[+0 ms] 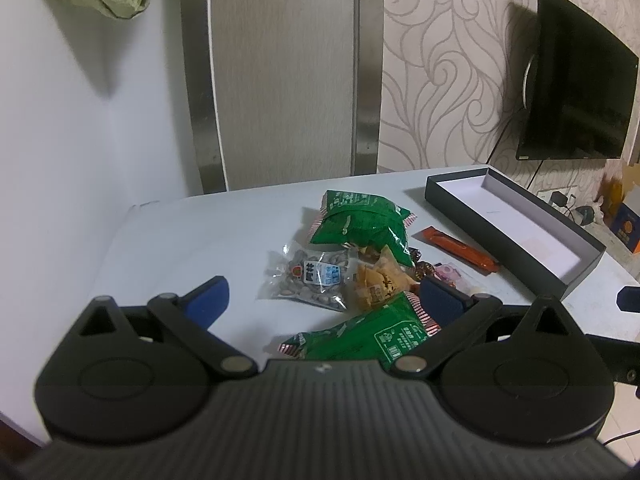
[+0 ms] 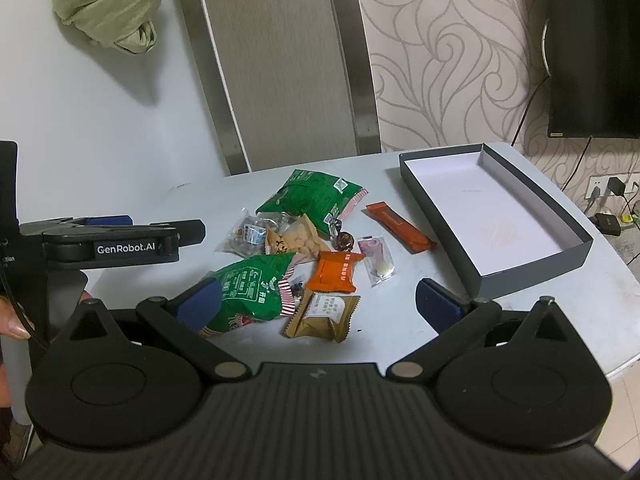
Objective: Organize snacks
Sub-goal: 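Move the left tool toward the large green snack bag, then close the left tool on the green snack bag while the right tool grasps the tan cookie packet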
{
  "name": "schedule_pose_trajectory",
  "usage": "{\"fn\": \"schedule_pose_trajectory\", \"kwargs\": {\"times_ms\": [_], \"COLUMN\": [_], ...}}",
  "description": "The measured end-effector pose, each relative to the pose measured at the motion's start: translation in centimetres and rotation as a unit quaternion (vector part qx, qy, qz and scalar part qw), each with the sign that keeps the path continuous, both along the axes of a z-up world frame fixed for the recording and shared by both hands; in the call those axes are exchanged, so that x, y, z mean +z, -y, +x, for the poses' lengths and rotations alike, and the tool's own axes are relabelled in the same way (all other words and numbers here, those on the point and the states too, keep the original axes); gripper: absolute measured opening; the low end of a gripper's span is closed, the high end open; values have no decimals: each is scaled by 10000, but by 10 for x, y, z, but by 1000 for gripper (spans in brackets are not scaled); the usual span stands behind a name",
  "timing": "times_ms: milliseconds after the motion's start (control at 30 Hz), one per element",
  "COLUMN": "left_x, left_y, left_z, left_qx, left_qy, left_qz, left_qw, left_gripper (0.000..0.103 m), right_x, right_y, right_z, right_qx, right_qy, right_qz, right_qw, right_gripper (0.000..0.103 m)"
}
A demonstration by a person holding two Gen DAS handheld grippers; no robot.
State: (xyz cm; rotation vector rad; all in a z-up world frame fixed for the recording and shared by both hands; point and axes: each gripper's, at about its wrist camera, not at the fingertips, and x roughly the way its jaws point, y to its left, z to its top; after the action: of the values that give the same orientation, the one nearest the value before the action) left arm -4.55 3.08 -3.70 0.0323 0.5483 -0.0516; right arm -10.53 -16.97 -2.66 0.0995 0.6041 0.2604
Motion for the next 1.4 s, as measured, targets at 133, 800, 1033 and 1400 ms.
{"fn": "schedule_pose_trajectory", "kwargs": {"times_ms": [133,800,1033,1400], "left_x": [-1,-9,-10,-34], "left_y": [-1,-3,-4,-1], "left_z": [0,1,0,-9], "left_qx": [12,67,98,-376], "left_qy": [-20,-80,-73,-97], "left_qz": [10,63,73,42], "left_qw": [10000,9999,9999,9992], "left_gripper": [103,103,103,103], "right_x": [-1,-8,-9,-26], "right_y": [-1,-3,-4,-5], "right_z": [1,8,10,21], "right_qx": [17,127,181,333], "right_qy": [-11,-130,-139,-283], "right_qz": [3,-24,-72,-289], "right_qw": [10000,9998,9997,9986], "right_gripper": [103,103,103,103]}}
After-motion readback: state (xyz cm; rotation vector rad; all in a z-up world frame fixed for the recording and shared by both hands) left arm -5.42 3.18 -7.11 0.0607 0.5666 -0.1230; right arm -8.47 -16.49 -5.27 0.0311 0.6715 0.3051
